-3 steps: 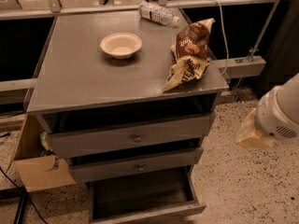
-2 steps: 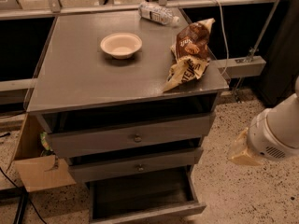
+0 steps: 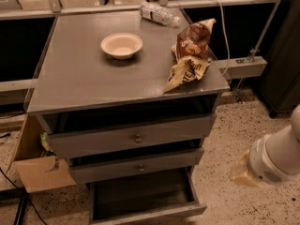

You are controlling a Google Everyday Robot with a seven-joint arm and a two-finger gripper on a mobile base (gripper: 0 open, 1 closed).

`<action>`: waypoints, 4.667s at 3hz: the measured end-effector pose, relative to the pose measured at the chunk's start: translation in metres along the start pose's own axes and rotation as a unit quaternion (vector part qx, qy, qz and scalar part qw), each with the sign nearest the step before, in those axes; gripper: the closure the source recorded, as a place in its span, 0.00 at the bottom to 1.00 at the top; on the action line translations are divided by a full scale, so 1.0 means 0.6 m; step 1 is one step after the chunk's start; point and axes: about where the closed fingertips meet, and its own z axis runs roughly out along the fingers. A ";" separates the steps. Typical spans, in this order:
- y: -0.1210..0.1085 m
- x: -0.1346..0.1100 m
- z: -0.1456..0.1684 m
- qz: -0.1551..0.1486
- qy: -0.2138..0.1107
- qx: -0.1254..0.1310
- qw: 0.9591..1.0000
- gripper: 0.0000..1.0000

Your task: Close bottom drawer

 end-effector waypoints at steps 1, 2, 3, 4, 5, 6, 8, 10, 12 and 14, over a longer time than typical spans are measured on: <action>0.010 0.050 0.070 0.020 -0.006 0.003 1.000 1.00; 0.016 0.091 0.133 0.035 -0.025 -0.002 0.999 1.00; 0.039 0.135 0.220 0.029 -0.034 -0.035 0.998 1.00; 0.069 0.178 0.306 0.014 -0.021 -0.090 0.996 1.00; 0.081 0.187 0.331 0.015 -0.021 -0.108 0.994 1.00; 0.081 0.187 0.331 0.015 -0.021 -0.108 0.994 1.00; 0.069 0.213 0.392 0.000 -0.048 -0.099 0.994 1.00; 0.056 0.220 0.492 -0.037 -0.085 -0.109 0.990 1.00; 0.048 0.239 0.606 -0.049 -0.100 -0.128 0.985 1.00; 0.046 0.264 0.727 0.054 -0.087 -0.086 0.991 1.00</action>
Offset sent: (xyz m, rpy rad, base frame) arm -0.0263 -0.0355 -0.1558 0.1243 0.0006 -0.0893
